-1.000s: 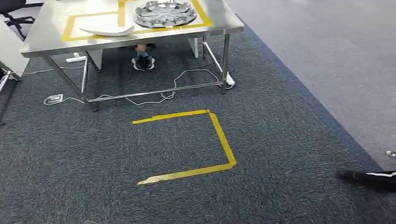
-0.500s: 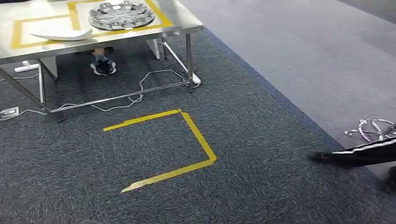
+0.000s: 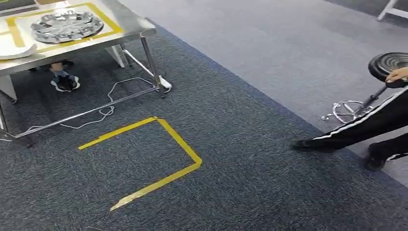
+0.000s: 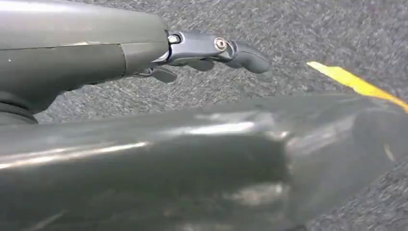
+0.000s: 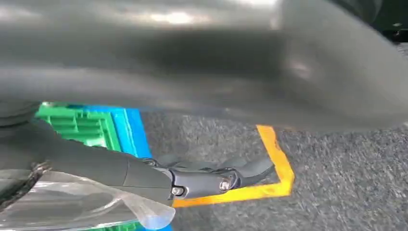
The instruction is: Take the parts from the cabinet and place them on the table.
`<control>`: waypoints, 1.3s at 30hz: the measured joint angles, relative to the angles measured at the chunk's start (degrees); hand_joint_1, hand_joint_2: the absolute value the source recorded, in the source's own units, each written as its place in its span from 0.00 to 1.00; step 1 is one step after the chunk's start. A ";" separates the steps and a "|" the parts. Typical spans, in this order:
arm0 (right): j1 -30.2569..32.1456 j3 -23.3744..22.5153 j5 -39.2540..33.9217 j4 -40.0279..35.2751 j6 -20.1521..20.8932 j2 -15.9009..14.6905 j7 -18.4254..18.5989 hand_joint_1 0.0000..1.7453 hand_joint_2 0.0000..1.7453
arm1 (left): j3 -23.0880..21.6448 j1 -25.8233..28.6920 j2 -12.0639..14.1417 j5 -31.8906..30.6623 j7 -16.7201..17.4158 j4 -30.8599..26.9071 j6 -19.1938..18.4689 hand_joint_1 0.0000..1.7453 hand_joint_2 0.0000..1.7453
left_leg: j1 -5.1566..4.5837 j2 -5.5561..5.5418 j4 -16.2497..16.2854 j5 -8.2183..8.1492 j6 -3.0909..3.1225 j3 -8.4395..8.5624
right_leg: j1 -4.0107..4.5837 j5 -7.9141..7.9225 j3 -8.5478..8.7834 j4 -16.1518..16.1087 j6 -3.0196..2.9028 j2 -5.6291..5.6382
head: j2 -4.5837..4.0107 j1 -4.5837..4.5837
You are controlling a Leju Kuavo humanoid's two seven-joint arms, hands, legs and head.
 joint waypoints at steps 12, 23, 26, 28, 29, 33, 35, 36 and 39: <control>0.19 0.15 -0.61 -1.20 0.02 -0.09 0.11 0.00 0.00 | -1.14 -0.10 0.76 0.57 0.02 0.55 0.39 0.00 0.00 | 0.25 -1.73 -18.06 10.54 2.81 6.65 | -0.07 -2.05 -3.77 3.91 2.41 1.47 | 0.02 0.68; 0.06 0.00 -0.61 -1.31 0.00 -0.17 0.09 0.00 0.00 | -1.40 -0.12 0.85 0.57 0.04 1.03 0.37 0.00 0.00 | -0.42 6.16 -17.40 9.77 0.98 7.08 | -0.23 -0.57 -0.09 0.71 2.34 -4.54 | 0.00 0.59; 0.23 0.11 -0.76 -1.33 0.00 -0.20 0.09 0.00 0.00 | -1.53 -0.36 0.92 0.61 0.04 1.03 0.42 0.00 0.00 | 0.10 6.27 -17.14 9.03 -0.14 7.39 | -0.45 -0.24 -0.14 0.48 1.14 -2.96 | 0.02 0.66; -0.01 0.09 -0.83 -1.38 0.00 -0.20 0.07 0.00 0.00 | -1.57 -0.25 0.96 0.72 -0.02 1.05 0.48 0.00 0.00 | 0.27 1.23 -11.40 4.56 -0.41 5.14 | -0.39 0.13 -0.43 0.53 0.55 -1.90 | 0.02 0.33; -0.11 0.09 -1.05 -1.42 0.00 -0.20 -0.11 0.00 0.00 | -1.64 -0.15 1.05 0.76 -0.04 1.14 0.68 0.00 0.00 | 0.26 0.45 -6.93 2.33 -0.44 3.26 | -0.29 0.21 -0.56 0.54 0.41 -1.25 | 0.00 0.35; -0.06 0.50 -2.29 -1.42 0.00 -0.20 -0.74 0.00 0.00 | -2.47 -0.17 1.51 1.22 -0.41 1.77 1.90 0.00 0.00 | 0.08 -0.14 -1.48 3.21 0.35 0.44 | 0.36 0.32 -0.61 0.68 0.24 1.83 | 0.02 0.37; -0.20 0.87 -2.82 -1.42 0.00 -0.20 -1.12 0.00 0.00 | -3.19 -0.23 1.79 1.79 -0.59 2.01 2.69 0.00 0.00 | -0.31 -1.75 -11.48 9.24 1.52 4.65 | 0.61 0.32 -0.31 0.75 0.25 3.48 | 0.00 0.33; -0.19 1.05 -2.97 -1.42 0.00 -0.18 -1.25 0.00 0.00 | -3.45 -0.23 2.14 1.83 -0.66 2.05 2.97 0.00 0.00 | -0.58 -4.79 -15.22 10.56 2.35 6.03 | 0.36 0.34 -0.93 0.71 0.28 3.98 | 0.02 0.42; -0.44 1.20 -3.10 -1.42 0.00 -0.22 -1.47 0.00 0.00 | -4.00 -0.26 2.53 2.01 -0.77 2.38 3.30 0.00 0.00 | -0.79 -5.51 -16.63 9.99 2.81 6.12 | -0.19 0.91 -1.80 0.95 1.47 6.08 | 0.00 0.37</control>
